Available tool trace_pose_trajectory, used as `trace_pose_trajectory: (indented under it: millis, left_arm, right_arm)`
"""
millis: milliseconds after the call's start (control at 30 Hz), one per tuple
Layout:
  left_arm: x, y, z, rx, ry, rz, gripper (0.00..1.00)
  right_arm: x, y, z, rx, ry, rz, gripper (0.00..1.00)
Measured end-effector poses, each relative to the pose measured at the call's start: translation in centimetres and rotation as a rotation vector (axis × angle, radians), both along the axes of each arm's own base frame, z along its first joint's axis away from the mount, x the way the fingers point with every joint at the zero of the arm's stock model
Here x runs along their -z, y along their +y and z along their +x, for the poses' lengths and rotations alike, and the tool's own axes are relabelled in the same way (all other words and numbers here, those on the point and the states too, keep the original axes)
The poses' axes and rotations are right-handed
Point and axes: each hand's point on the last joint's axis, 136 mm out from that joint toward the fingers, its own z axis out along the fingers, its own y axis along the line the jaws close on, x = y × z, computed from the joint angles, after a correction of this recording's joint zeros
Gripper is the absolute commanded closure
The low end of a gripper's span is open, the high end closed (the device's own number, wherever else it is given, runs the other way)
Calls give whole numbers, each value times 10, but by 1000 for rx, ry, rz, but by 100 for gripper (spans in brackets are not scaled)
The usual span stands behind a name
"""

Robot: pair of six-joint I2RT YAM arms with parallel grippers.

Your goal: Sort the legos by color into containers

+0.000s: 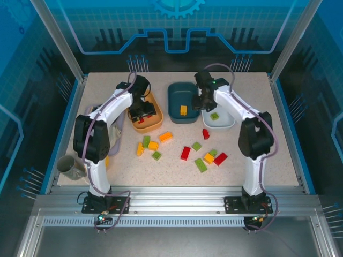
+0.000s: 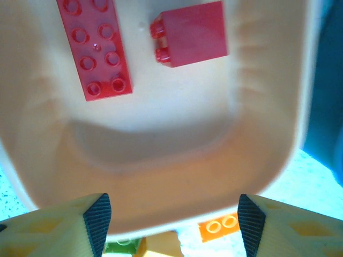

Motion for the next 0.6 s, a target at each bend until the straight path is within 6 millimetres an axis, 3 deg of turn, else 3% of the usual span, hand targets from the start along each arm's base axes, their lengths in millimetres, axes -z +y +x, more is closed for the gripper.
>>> trace_pose_trajectory:
  millis: [100, 233, 333, 400, 600]
  left_arm:
    - [-29, -1, -12, -33, -91, -40, 30]
    - [-55, 1, -50, -79, -186, -102, 28]
    - [-53, -3, -81, -83, -202, -129, 27]
    - [-46, -4, -99, -81, -192, -136, 25]
    - [-36, 11, -139, -130, -205, -143, 21]
  right_arm:
    - [-23, 18, -23, -86, -67, 41, 35]
    - [-26, 78, -71, -327, -94, 96, 21]
    - [-10, 120, -102, -498, -67, 99, 10]
    - [3, 138, -113, -560, -46, 87, 3]
    - [58, 160, -124, -606, 50, 21, 0]
